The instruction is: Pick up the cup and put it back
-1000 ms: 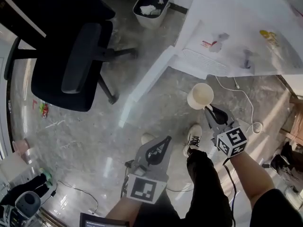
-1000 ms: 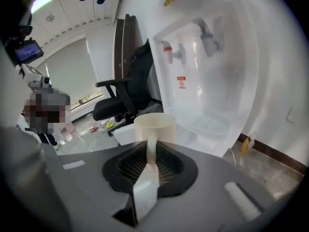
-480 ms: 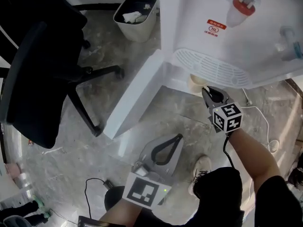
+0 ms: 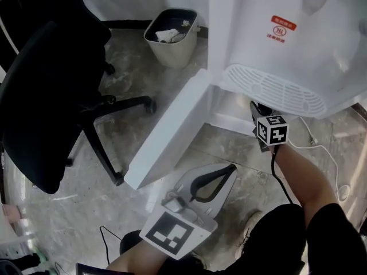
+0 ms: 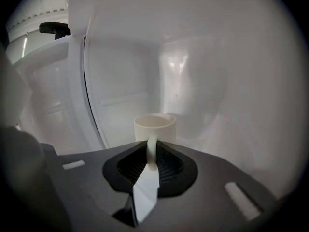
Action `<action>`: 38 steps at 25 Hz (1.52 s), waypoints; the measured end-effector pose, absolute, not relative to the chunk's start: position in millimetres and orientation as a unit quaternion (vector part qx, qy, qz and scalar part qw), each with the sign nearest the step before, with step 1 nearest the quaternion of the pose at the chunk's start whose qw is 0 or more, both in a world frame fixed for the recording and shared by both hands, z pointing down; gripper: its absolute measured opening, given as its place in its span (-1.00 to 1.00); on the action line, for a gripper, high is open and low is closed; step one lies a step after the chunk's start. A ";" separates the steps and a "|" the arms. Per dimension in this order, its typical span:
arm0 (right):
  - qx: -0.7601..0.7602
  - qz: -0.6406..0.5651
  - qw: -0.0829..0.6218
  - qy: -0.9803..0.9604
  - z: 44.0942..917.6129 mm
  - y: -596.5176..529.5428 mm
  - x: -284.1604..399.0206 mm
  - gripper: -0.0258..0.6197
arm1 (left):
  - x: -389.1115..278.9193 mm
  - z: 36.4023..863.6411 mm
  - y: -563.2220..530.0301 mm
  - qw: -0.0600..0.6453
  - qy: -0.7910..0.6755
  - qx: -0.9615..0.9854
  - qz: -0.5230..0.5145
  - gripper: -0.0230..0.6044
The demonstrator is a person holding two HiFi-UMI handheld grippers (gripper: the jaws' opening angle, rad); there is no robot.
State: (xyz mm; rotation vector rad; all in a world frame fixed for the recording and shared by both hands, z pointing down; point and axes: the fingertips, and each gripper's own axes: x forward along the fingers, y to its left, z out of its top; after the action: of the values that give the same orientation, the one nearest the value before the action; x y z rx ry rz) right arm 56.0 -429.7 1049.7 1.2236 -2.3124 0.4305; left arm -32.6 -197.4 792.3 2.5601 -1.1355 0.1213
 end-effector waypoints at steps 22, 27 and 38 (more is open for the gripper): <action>0.479 0.203 0.178 -0.835 1035.7 -415.4 60.7 -0.38 | -24.7 825.4 -206.5 0.184 -0.361 0.912 0.071 -0.92; 0.421 0.193 0.184 -0.867 1000.4 -372.6 61.1 -0.90 | -22.9 818.0 -203.9 0.172 -0.373 0.909 0.073 -0.92; 0.313 0.262 0.226 -0.884 802.4 -240.7 38.4 -0.90 | -2.0 776.7 -102.9 0.309 -0.439 0.840 0.083 -0.92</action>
State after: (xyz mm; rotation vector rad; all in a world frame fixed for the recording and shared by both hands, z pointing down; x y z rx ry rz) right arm 38.4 -240.7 802.4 0.8635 -2.4382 0.7224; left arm -2.0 -102.9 776.7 2.2198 -1.1598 0.2190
